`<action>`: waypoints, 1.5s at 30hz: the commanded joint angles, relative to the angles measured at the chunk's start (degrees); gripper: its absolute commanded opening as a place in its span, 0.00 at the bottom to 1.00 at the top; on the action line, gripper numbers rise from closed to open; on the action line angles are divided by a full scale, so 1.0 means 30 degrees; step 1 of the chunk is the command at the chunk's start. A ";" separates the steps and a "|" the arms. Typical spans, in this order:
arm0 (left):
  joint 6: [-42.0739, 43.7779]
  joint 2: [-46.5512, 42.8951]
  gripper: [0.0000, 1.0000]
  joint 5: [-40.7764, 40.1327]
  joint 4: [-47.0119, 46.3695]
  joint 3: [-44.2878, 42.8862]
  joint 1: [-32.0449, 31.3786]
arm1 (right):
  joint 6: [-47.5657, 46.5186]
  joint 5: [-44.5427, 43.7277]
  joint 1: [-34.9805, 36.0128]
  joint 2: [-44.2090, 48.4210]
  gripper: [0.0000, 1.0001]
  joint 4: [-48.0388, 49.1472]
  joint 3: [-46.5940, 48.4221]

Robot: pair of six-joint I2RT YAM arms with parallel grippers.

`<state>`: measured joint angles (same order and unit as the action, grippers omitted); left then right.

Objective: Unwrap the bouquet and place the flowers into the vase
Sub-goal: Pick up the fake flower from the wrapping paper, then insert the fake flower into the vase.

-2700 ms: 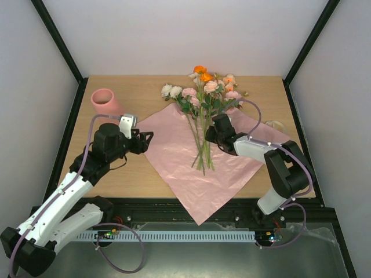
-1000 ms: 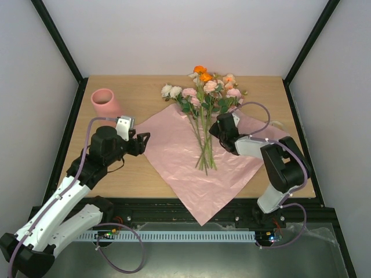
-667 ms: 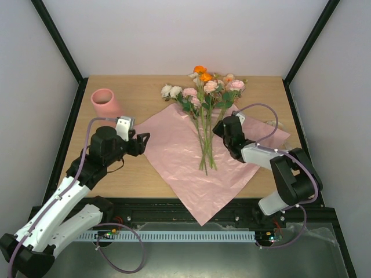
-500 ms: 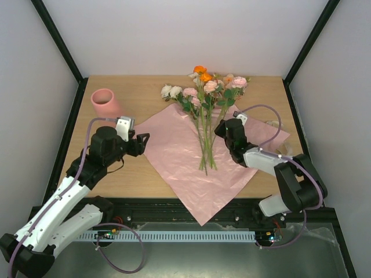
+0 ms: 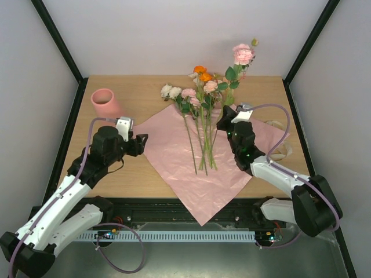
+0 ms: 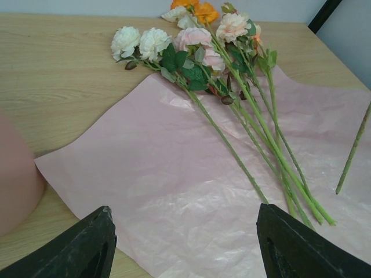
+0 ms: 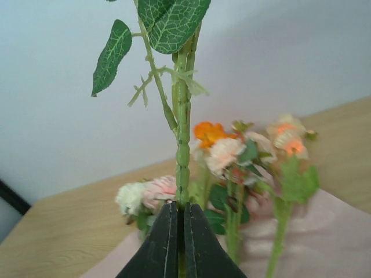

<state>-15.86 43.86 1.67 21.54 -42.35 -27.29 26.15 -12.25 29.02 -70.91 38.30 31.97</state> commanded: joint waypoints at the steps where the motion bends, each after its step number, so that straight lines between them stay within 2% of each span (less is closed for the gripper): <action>1: -0.0405 -0.0410 0.99 0.0926 -0.0421 0.0035 0.0133 | -0.2266 0.1779 0.0622 0.1196 0.01 0.1501 0.0241; 6: -0.1235 -0.0034 0.96 0.3384 -0.1430 -0.0061 0.0135 | -0.2152 0.3980 0.1592 0.2373 0.01 0.1142 0.0221; 9: -0.2153 0.0495 0.93 0.4591 -0.2189 -0.0414 0.0133 | -0.2089 0.6291 0.2261 0.3025 0.01 0.1147 0.0143; 15: -0.4645 0.1189 0.88 0.8145 -0.6041 -0.0568 0.0131 | -0.1746 0.9881 0.3642 0.3097 0.01 0.1907 -0.0047; 19: -0.6257 0.1588 0.84 0.9432 -0.8696 -0.0892 0.0131 | -0.1592 1.1492 0.4871 0.2777 0.01 0.2884 -0.0219; 27: -0.8891 0.2425 0.68 1.1014 -1.3804 -0.0346 0.0131 | -0.1069 1.2015 0.6446 0.2525 0.01 0.4292 -0.0220; 33: -1.0154 0.3155 0.62 1.2964 -1.6751 0.0401 0.0132 | -0.0164 1.1707 0.6583 0.2081 0.01 0.4871 0.0018; 39: -1.0653 0.3576 0.55 1.3139 -1.7637 0.0816 0.0115 | 0.0862 1.1808 0.6936 0.1428 0.01 0.5541 0.0616; 45: -1.1028 0.4136 0.54 1.3270 -1.7770 0.1002 0.0102 | 0.1218 1.1527 0.7144 0.1314 0.01 0.5763 0.0799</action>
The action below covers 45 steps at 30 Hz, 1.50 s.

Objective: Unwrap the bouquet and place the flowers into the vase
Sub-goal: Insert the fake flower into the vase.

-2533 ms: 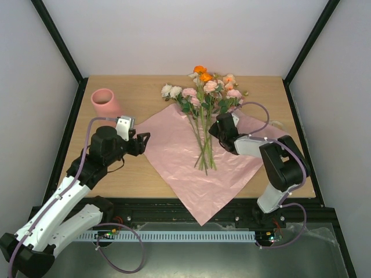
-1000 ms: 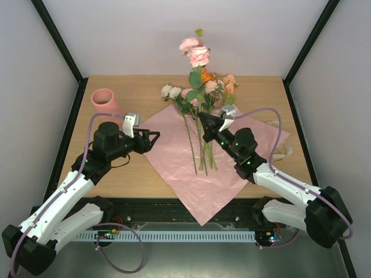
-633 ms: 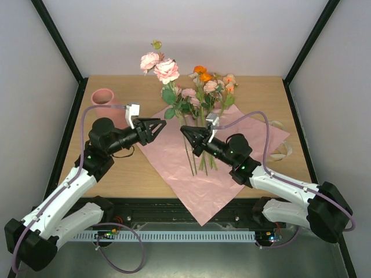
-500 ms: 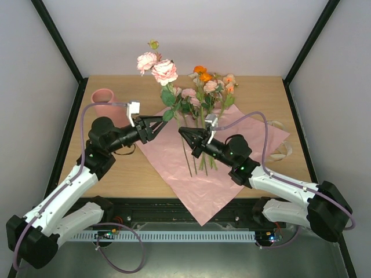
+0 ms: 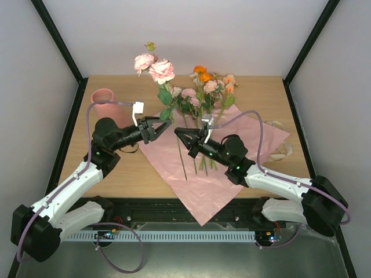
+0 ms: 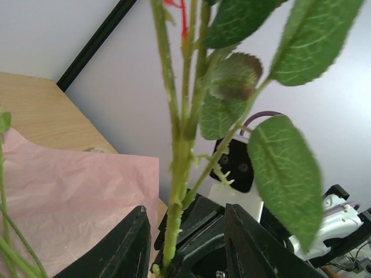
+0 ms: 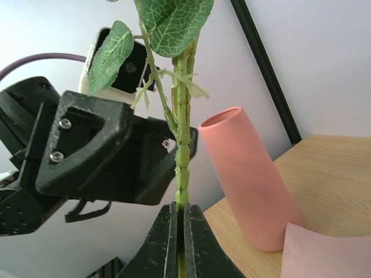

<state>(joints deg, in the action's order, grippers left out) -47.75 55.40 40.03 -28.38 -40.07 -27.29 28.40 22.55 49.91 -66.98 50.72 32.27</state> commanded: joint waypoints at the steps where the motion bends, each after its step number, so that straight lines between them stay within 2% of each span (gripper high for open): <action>1: -0.0424 0.0351 0.53 0.0492 -0.1132 0.0275 0.0106 | 0.0512 -0.0066 0.0205 0.0006 0.01 0.1659 0.0683; 7: -0.0968 0.0769 0.57 0.0641 -0.1931 0.0532 0.0117 | 0.0701 -0.0110 0.0251 -0.0305 0.01 0.1781 0.0711; 12: -0.1774 0.1346 0.53 0.1212 -0.2867 0.0653 0.0018 | 0.0875 0.0290 0.0267 -0.0769 0.01 0.1796 0.0866; 15: -0.1935 0.1387 0.38 0.1188 -0.3121 0.0809 0.0014 | 0.0848 0.0323 0.0246 -0.0903 0.01 0.1759 0.0852; 20: -0.1614 0.1294 0.04 0.1131 -0.3176 0.0780 0.0014 | 0.0761 0.0033 0.0262 -0.0749 0.01 0.1575 0.0538; 23: -0.1192 0.1034 0.02 0.0605 -0.2925 0.0746 0.0018 | 0.0671 -0.0690 0.0262 -0.0387 0.04 0.0252 0.0607; 26: 0.0106 0.0704 0.02 -0.0186 -0.1564 0.0442 0.0014 | 0.0698 -0.1920 0.0265 0.0219 0.19 -0.1724 0.0552; 31: 0.3611 0.0072 0.02 -0.3230 0.3075 -0.1225 0.0014 | -0.0429 -0.5398 0.0251 0.1467 0.54 -0.5801 0.0126; 35: 0.6606 -0.0235 0.02 -0.8626 0.7788 -0.3505 0.0067 | -0.0895 -0.7889 0.0264 0.2512 0.77 -0.8126 -0.0267; 36: 0.7270 -0.0209 0.02 -1.0114 0.8574 -0.4061 0.0072 | -0.0958 -0.8192 0.0256 0.2671 0.86 -0.8507 -0.0309; 37: 0.7829 -0.0154 0.02 -1.1442 0.9236 -0.4625 0.0095 | -0.1040 -0.8347 0.0244 0.2848 0.99 -0.8854 -0.0369; 41: 1.0630 0.0358 0.02 -1.5994 1.0626 -0.7005 0.0187 | -0.0987 -0.8808 0.0266 0.3312 0.99 -0.9787 -0.0568; 45: 1.2632 0.1086 0.02 -1.9755 1.0533 -0.9412 0.0262 | -0.0652 -0.9127 0.0245 0.3610 0.99 -1.0523 -0.0631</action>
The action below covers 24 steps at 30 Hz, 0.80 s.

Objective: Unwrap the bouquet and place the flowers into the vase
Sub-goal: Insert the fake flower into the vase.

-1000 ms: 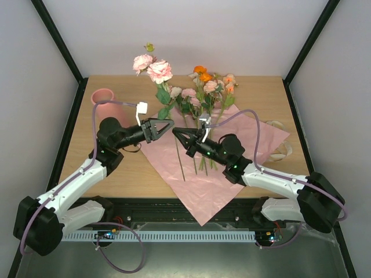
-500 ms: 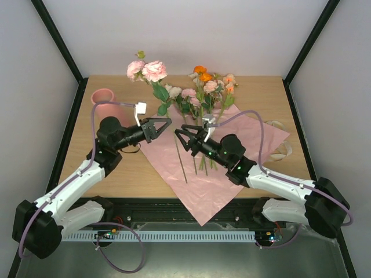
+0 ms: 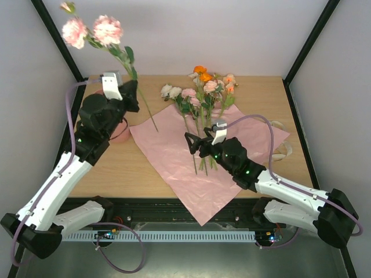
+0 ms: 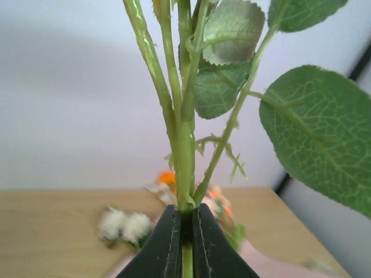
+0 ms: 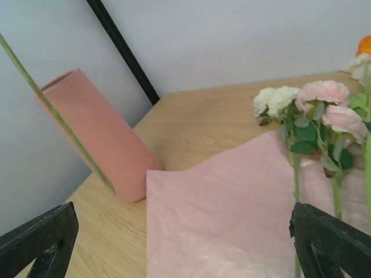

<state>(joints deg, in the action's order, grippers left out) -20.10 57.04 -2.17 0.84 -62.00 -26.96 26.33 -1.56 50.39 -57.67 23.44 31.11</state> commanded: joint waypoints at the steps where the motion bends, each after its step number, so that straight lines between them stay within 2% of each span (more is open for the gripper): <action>1: 0.3846 0.0732 0.02 -0.6375 0.0674 -0.2696 0.0181 | 0.0299 -0.1226 0.0090 0.0565 0.99 -0.1508 -0.0302; 6: 0.6187 0.1845 0.02 -0.9230 -0.0307 -0.5294 0.0326 | 0.1223 -0.1934 0.0099 0.1001 0.99 -0.2059 -0.0505; 11: 0.8516 0.2311 0.02 -1.1273 -0.2058 -0.6080 0.0674 | 0.0945 -0.3116 0.0082 0.1683 0.99 -0.3043 -0.0455; 15: 0.9260 0.2258 0.02 -1.1521 -0.2587 -0.6130 0.1058 | 0.0371 -0.1794 0.0083 0.1864 0.99 -0.2519 -0.0700; 19: 0.9055 0.1999 0.02 -1.2497 -0.3057 -0.5730 0.1997 | 0.0752 -0.2102 0.0085 0.1396 0.99 -0.2074 -0.0796; 24: 0.8150 0.1122 0.02 -1.0606 -0.4559 -0.4205 0.3305 | 0.0834 -0.1596 0.0063 0.0578 0.99 -0.1865 -0.0495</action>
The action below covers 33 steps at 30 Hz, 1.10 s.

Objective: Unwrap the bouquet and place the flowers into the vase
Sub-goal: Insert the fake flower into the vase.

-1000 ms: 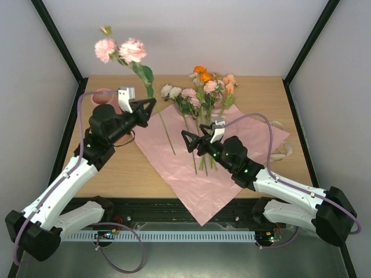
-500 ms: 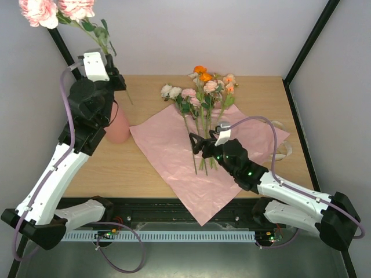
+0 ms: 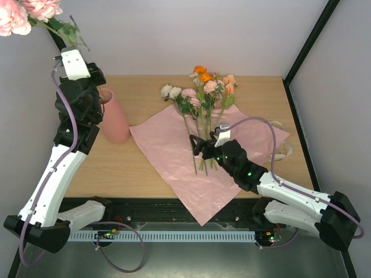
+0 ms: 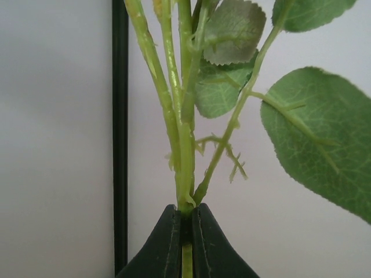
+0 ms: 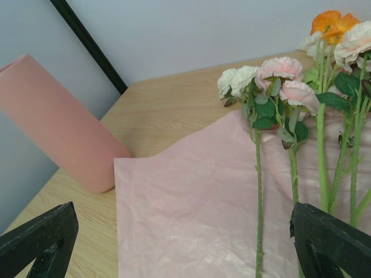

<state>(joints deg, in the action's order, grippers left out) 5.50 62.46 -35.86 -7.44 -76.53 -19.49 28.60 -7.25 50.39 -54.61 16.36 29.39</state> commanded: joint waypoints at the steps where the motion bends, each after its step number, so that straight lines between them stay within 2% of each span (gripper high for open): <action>1: -0.0571 -0.0581 0.02 0.0776 -0.1522 0.0605 0.1057 | 0.0076 0.0356 0.0076 -0.0511 0.99 0.0480 0.0096; 7: -0.2365 -0.0570 0.02 0.1918 -0.0772 0.2373 0.2196 | 0.0435 -0.1232 0.0085 -0.0430 0.99 0.0195 0.0062; 16: -0.5425 0.0184 0.02 0.4899 0.2801 0.3538 0.3700 | 0.0483 -0.0359 0.0074 -0.1667 1.00 -0.0411 0.0752; 25: -0.6651 0.0434 0.07 0.5471 0.5638 0.4916 0.4258 | 0.0384 -0.0173 0.0061 -0.2675 0.99 -0.0946 0.1323; 31: -0.7047 0.0075 0.14 0.5270 0.6668 0.5526 0.4298 | 0.0329 -0.0014 0.0077 -0.2961 0.99 -0.1448 0.1706; 33: -0.7370 -0.0087 0.23 0.5527 0.6944 0.5708 0.4299 | 0.0131 0.0275 0.0078 -0.2956 0.99 -0.1755 0.1873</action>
<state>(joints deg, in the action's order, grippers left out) -14.61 63.88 -20.25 10.48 -60.45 -6.92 29.78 -7.25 50.39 -63.11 13.76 32.49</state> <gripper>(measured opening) 0.160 0.986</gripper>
